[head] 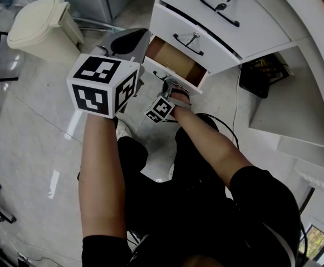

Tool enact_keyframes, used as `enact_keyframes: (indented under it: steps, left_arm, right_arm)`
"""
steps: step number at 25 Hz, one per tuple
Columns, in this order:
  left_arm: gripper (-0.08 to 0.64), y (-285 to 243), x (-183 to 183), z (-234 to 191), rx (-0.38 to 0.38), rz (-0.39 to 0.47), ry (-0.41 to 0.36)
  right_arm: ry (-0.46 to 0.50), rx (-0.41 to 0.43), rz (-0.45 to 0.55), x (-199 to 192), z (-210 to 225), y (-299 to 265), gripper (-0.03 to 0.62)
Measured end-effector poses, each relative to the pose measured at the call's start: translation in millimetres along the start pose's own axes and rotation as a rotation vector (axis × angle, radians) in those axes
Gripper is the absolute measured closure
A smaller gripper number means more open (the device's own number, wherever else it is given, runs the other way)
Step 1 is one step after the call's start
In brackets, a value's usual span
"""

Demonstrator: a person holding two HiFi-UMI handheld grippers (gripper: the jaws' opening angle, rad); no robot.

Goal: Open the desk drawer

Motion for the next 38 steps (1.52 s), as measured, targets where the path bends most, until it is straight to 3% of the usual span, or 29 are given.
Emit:
enact_keyframes:
  steps: [11, 14, 16, 20, 23, 31, 38]
  left_arm:
    - [0.561, -2, 1, 1, 0.006, -0.004, -0.001]
    - [0.561, 0, 0, -1, 0.015, -0.004, 0.007]
    - [0.561, 2, -1, -2, 0.019, -0.004, 0.009]
    - [0.561, 1, -3, -3, 0.031, -0.009, 0.007]
    - [0.561, 1, -4, -3, 0.038, -0.015, 0.002]
    - [0.561, -5, -4, 4, 0.032, -0.011, -0.008]
    - [0.561, -6, -1, 15, 0.023, 0.018, -0.035]
  right_arm:
    - [-0.079, 0.077, 0.017, -4, -6, 8, 0.577]
    - [-0.137, 0.088, 0.059, -6, -3, 20, 0.577]
    - [-0.216, 0.124, 0.104, -9, 5, 31, 0.577]
    - [-0.449, 0.302, 0.214, -15, 30, 59, 0.594]
    - [-0.604, 0.380, 0.318, -20, 56, 81, 0.594]
    - [-0.914, 0.370, 0.616, -35, 131, 133, 0.594]
    - [-1.016, 0.318, 0.813, -43, 182, 179, 0.594]
Point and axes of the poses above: the fingertips, and each gripper's own axes: y backward along the fingers, z to its right, x out of its top, the point moved 9 cm from there along y, backward along the fingers, and after that the axes turned 15 degrees about -z, right-handed, at the moved point
